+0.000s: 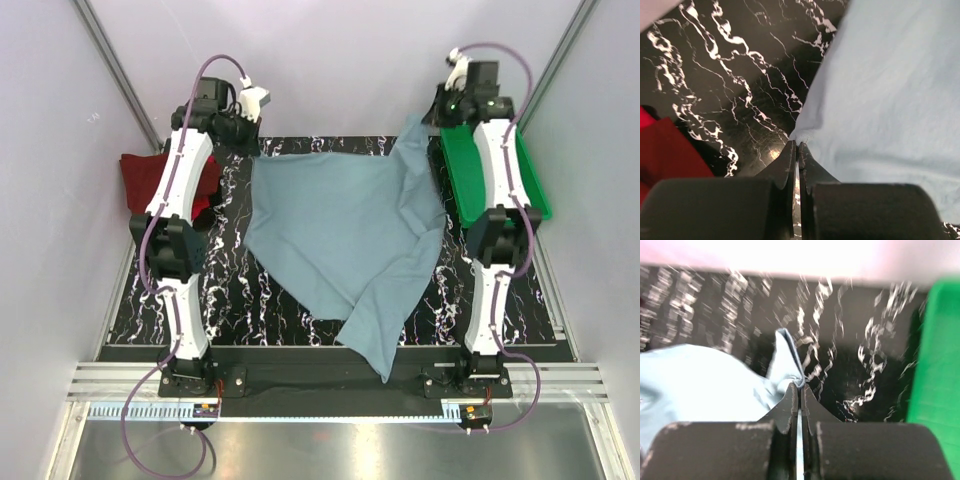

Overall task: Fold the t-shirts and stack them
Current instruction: Flatten the tshirt out

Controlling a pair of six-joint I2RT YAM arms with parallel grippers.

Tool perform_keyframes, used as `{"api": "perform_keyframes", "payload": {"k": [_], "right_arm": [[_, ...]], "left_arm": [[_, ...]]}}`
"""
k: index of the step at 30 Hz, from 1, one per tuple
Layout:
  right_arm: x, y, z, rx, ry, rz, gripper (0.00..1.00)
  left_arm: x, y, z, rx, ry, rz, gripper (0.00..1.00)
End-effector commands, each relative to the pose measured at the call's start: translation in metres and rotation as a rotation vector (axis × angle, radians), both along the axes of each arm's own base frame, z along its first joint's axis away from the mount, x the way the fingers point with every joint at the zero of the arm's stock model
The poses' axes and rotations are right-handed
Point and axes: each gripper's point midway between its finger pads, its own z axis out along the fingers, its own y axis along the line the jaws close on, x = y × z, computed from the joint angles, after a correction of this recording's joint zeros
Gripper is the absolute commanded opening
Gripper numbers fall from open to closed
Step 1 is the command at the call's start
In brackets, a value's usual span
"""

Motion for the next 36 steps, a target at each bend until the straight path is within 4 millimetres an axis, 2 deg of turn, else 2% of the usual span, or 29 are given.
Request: {"api": "perform_keyframes", "payload": {"k": [1,4,7,8,10,11,13,14,15,18,19,21,22,23,24,25,26,28,30,31,33,34,36], "right_arm": [[-0.03,0.023,0.101,-0.02,-0.218,0.081,0.0],[-0.045,0.024,0.13,-0.022,-0.276,0.104,0.0],[-0.053,0.022,0.124,-0.033,-0.246,0.102,0.0],[-0.055,0.023,0.106,-0.037,-0.197,0.109,0.0],[-0.058,0.022,0.088,-0.046,-0.153,0.118,0.0],[-0.058,0.022,0.065,-0.057,-0.101,0.129,0.0],[-0.058,0.027,0.036,-0.046,-0.034,0.165,0.0],[-0.061,0.03,0.023,-0.028,0.012,0.175,0.0],[-0.063,0.034,0.017,-0.005,0.035,0.185,0.0],[-0.081,0.068,0.005,0.058,0.1,0.28,0.0],[-0.092,0.088,0.004,0.073,0.114,0.338,0.0],[-0.11,0.112,0.003,0.093,0.143,0.404,0.0],[-0.123,0.129,0.007,0.127,0.155,0.458,0.0],[-0.142,0.153,0.006,0.148,0.187,0.528,0.0],[-0.153,0.166,0.008,0.166,0.198,0.57,0.0],[-0.17,0.184,0.017,0.216,0.206,0.642,0.0],[-0.185,0.203,0.018,0.237,0.226,0.694,0.0],[-0.195,0.218,0.012,0.257,0.261,0.718,0.0],[-0.19,0.224,0.0,0.248,0.274,0.711,0.0],[-0.175,0.221,-0.018,0.205,0.277,0.682,0.0],[-0.16,0.212,-0.039,0.153,0.294,0.655,0.0],[-0.145,0.205,-0.063,0.119,0.316,0.627,0.0],[-0.13,0.191,-0.092,0.102,0.363,0.585,0.0]], "left_arm": [[-0.009,-0.015,0.092,-0.032,-0.237,-0.041,0.0],[-0.015,-0.016,0.131,-0.059,-0.33,-0.038,0.0],[-0.025,-0.015,0.143,-0.069,-0.344,-0.041,0.0],[-0.028,-0.015,0.138,-0.069,-0.327,-0.043,0.0],[-0.037,-0.015,0.134,-0.074,-0.301,-0.05,0.0],[-0.04,-0.015,0.122,-0.069,-0.265,-0.052,0.0],[-0.049,-0.014,0.111,-0.066,-0.223,-0.051,0.0],[-0.056,-0.013,0.115,-0.066,-0.23,-0.054,0.0],[-0.056,-0.013,0.109,-0.063,-0.212,-0.052,0.0],[-0.072,-0.008,0.113,-0.048,-0.216,-0.048,0.0],[-0.076,-0.007,0.105,-0.044,-0.193,-0.051,0.0],[-0.084,-0.007,0.105,-0.04,-0.186,-0.062,0.0],[-0.086,-0.006,0.099,-0.039,-0.169,-0.061,0.0],[-0.089,-0.006,0.099,-0.045,-0.161,-0.06,0.0],[-0.091,-0.006,0.099,-0.046,-0.161,-0.062,0.0],[-0.094,-0.005,0.099,-0.047,-0.159,-0.059,0.0],[-0.097,-0.005,0.099,-0.052,-0.156,-0.057,0.0],[-0.1,-0.004,0.093,-0.054,-0.136,-0.057,0.0],[-0.102,-0.003,0.086,-0.059,-0.113,-0.058,0.0],[-0.102,-0.003,0.081,-0.06,-0.096,-0.055,0.0],[-0.099,-0.004,0.075,-0.066,-0.079,-0.051,0.0],[-0.098,-0.004,0.073,-0.068,-0.073,-0.05,0.0],[-0.094,-0.004,0.068,-0.065,-0.063,-0.046,0.0]]}}
